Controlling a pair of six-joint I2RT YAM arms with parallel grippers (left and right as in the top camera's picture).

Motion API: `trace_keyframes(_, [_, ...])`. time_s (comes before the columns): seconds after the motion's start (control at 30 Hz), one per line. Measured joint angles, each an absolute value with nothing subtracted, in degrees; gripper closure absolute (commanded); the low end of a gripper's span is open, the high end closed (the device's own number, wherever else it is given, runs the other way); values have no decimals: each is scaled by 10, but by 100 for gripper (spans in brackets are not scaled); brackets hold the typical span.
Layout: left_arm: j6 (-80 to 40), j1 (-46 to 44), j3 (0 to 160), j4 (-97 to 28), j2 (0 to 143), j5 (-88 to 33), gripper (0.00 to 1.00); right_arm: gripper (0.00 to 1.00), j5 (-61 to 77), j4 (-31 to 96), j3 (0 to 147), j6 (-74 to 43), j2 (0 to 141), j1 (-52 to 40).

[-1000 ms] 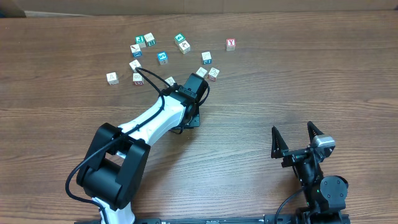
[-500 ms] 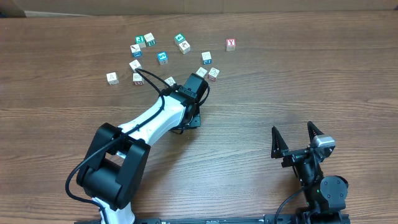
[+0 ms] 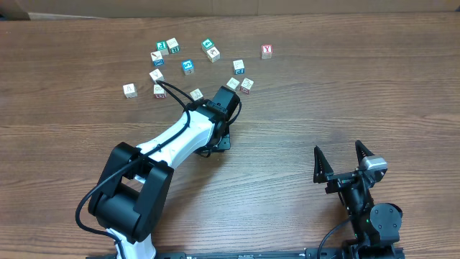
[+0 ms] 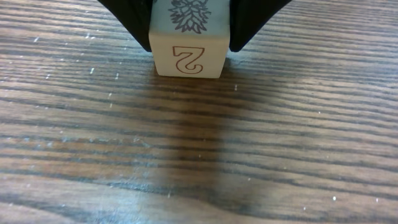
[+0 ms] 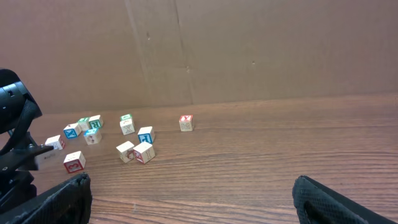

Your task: Form a horizontal line

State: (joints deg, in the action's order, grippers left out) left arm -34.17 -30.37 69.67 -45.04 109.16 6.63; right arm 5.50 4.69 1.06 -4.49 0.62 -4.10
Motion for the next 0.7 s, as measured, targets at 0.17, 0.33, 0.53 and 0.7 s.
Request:
trace_keyframes(0.17, [-342, -304, 697, -452, 1092, 63, 53, 0, 55, 47, 11, -45, 6, -41])
trace_keyframes(0.33, [-342, -304, 697, -452, 1092, 62, 48, 0, 55, 47, 11, -45, 6, -41])
trace_keyframes(0.53, [-340, -304, 697, -439, 1092, 62, 38, 0, 55, 47, 11, -45, 6, -41])
trace_keyframes(0.7, [-310, -296, 719, -455, 1094, 62, 37, 0, 55, 47, 11, -45, 6, -41])
